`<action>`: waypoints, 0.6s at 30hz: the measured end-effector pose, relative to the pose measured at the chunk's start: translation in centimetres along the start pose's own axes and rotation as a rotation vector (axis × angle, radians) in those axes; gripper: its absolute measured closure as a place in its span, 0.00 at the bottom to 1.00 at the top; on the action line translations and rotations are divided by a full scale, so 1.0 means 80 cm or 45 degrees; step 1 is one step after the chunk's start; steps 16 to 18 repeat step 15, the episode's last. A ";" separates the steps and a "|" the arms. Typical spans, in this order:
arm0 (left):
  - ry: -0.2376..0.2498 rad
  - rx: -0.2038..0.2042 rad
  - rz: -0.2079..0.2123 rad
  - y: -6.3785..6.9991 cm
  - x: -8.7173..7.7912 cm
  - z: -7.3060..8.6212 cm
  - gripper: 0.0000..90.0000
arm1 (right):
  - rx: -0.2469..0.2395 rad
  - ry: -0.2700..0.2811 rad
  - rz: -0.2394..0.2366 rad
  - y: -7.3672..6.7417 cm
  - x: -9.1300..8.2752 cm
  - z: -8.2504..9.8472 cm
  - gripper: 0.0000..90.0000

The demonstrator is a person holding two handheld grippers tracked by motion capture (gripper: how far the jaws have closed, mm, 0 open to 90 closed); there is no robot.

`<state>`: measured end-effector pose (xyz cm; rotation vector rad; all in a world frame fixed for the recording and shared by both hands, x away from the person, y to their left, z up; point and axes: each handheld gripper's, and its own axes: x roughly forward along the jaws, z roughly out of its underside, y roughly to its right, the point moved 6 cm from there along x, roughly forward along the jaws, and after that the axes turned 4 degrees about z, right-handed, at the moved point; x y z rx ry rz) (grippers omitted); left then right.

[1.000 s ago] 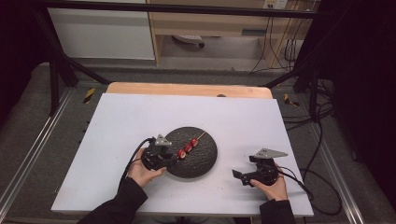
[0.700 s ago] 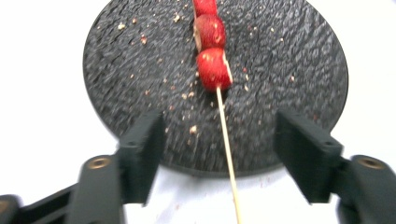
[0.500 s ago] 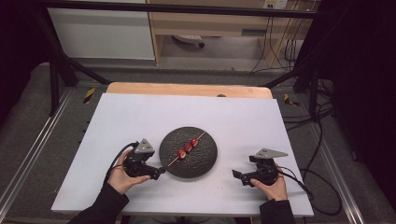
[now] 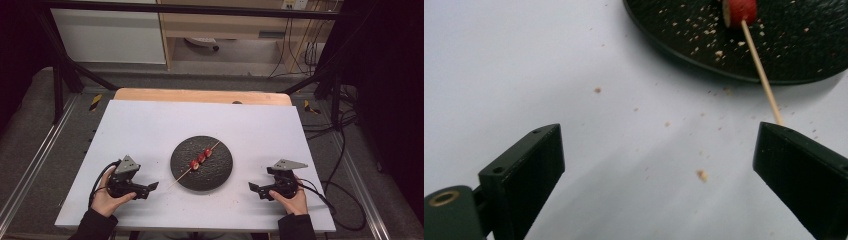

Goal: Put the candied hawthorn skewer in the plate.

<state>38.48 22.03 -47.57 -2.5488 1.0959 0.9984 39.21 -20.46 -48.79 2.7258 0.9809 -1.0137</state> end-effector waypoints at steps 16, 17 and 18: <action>0.026 -0.018 0.000 -0.010 -0.007 0.021 0.08 | -0.017 -0.033 0.005 0.000 0.002 0.004 0.01; 0.026 -0.018 0.000 -0.010 -0.007 0.021 0.08 | -0.017 -0.033 0.005 0.000 0.002 0.004 0.01; 0.026 -0.018 0.000 -0.010 -0.007 0.021 0.08 | -0.017 -0.033 0.005 0.000 0.002 0.004 0.01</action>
